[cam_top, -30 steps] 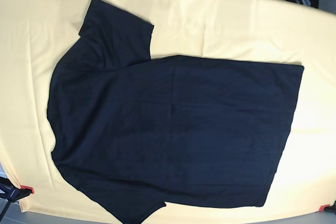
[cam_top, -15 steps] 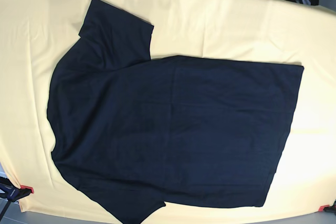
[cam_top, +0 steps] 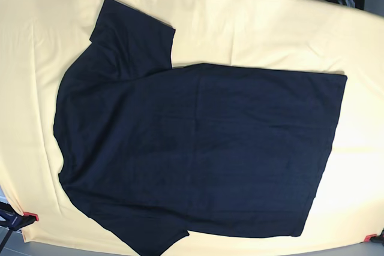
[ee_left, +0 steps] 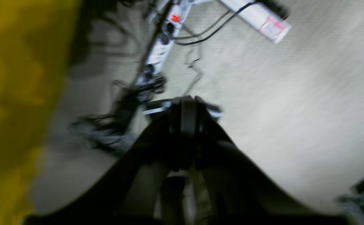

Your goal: Fold the T-shirt properly

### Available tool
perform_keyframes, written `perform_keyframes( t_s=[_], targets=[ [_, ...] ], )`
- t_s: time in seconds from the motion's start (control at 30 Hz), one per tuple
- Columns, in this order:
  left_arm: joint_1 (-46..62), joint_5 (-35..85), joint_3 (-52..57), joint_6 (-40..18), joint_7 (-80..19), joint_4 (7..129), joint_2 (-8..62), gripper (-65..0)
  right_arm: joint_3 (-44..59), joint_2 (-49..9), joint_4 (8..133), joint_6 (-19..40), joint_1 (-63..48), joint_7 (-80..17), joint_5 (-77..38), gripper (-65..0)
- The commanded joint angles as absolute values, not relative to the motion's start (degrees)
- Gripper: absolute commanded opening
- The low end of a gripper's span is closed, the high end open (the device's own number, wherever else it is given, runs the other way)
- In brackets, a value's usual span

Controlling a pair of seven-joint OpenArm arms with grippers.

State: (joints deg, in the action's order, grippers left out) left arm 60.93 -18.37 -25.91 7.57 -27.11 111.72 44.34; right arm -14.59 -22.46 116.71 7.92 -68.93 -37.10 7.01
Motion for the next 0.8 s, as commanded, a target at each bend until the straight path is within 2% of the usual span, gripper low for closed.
perform_keyframes(
  t_s=[0.0,0.23,0.43,0.53,0.77],
  targets=[
    [62.24,-20.08,-26.09,8.84,-27.46,114.28,45.5,-65.0,-14.61,-23.7,118.76,6.81,-70.48,-36.99,8.12,-65.0],
    [62.54,-31.77,-25.8,16.75,-31.59,122.48,49.89,-65.0,-14.59,-26.68,126.85,0.03,-70.94,-37.39,15.66,-65.0],
    [62.52,-34.04,-18.46,16.75,-30.26,124.4,49.84,-65.0,-14.57,-26.68,132.53,-2.5,-70.76,-37.08,23.31,-65.0],
    [62.46,-32.71,-12.1,15.88,-27.35,124.4,49.87,-65.0,-14.57,-26.68,134.56,-3.57,-70.28,-35.14,26.26,-65.0],
    [56.4,-22.26,-0.64,8.6,-25.21,124.4,49.87,-65.0,-14.57,-26.7,135.0,-2.55,-63.55,-34.02,25.76,-65.0]
  ],
)
